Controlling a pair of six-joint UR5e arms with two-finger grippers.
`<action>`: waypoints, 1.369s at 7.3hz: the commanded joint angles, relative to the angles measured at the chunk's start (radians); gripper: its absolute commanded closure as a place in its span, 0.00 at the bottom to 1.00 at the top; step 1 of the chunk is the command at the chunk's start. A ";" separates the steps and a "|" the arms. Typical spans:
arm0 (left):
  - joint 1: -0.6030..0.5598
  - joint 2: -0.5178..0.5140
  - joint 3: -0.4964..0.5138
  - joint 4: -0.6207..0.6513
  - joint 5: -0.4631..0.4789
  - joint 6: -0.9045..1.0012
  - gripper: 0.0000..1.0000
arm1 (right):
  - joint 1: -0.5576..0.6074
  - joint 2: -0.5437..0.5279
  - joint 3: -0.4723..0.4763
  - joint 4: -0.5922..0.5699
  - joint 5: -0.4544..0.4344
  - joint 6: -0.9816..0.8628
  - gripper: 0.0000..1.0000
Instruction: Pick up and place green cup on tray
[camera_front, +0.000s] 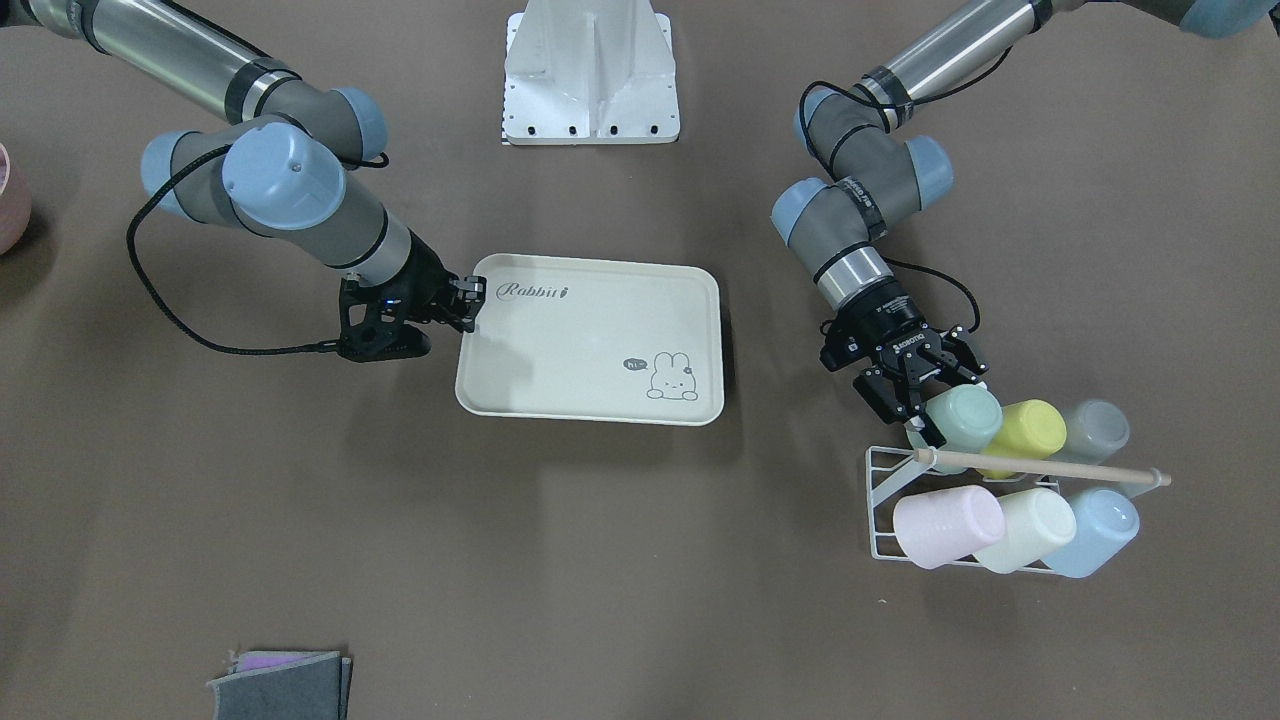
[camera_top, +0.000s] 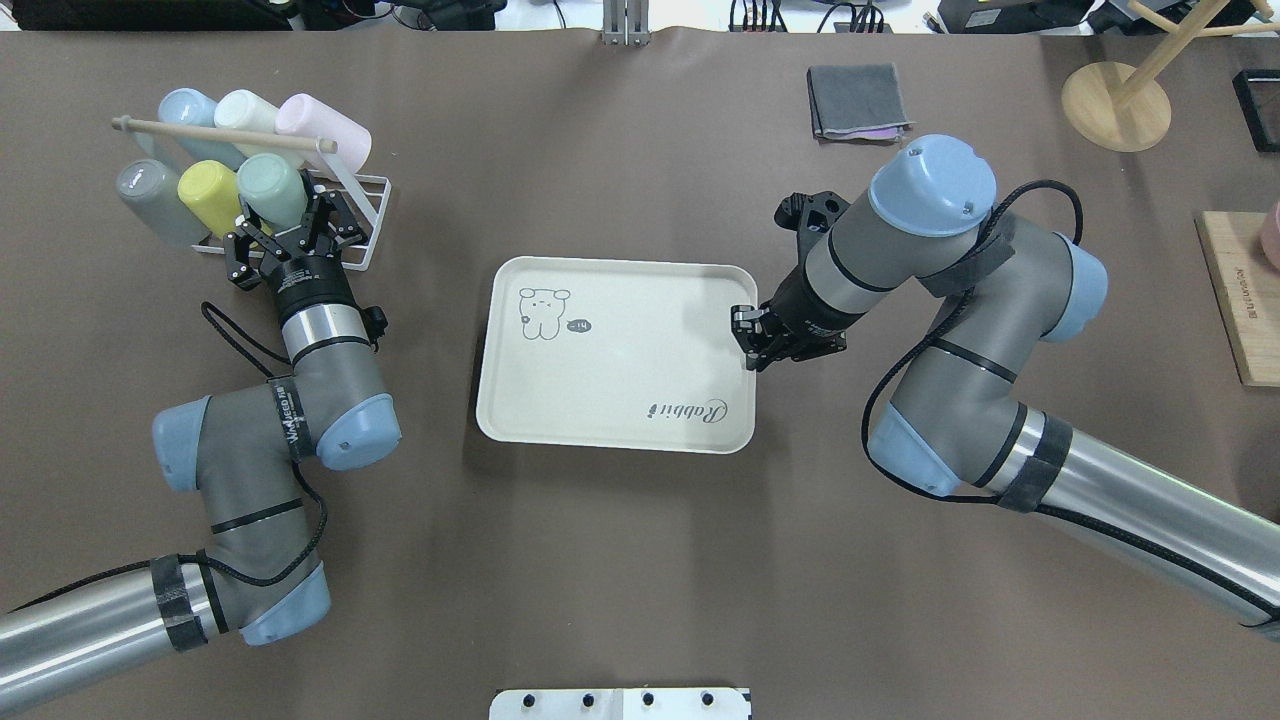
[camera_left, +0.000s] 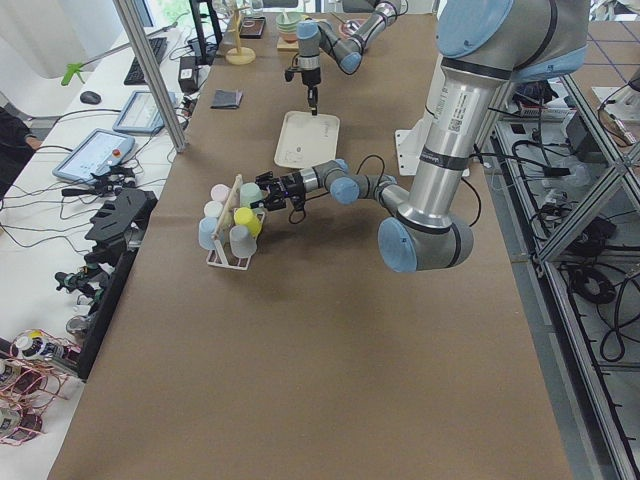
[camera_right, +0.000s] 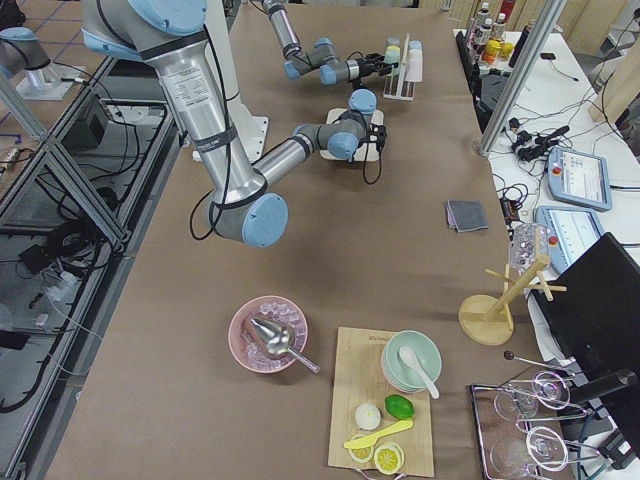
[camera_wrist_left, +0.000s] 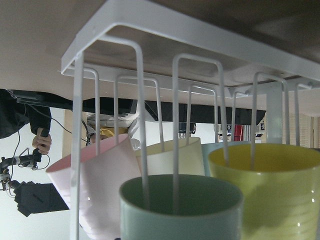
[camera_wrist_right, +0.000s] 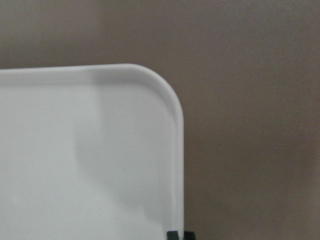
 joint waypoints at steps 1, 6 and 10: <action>0.000 0.001 -0.018 -0.001 0.005 0.030 0.86 | -0.017 0.040 -0.032 0.000 -0.007 0.014 1.00; 0.002 0.015 -0.113 -0.001 0.005 0.092 0.86 | -0.065 0.017 -0.037 0.004 -0.007 -0.018 1.00; -0.001 0.082 -0.297 -0.132 0.005 0.290 0.84 | -0.065 0.019 -0.054 0.012 -0.007 -0.024 1.00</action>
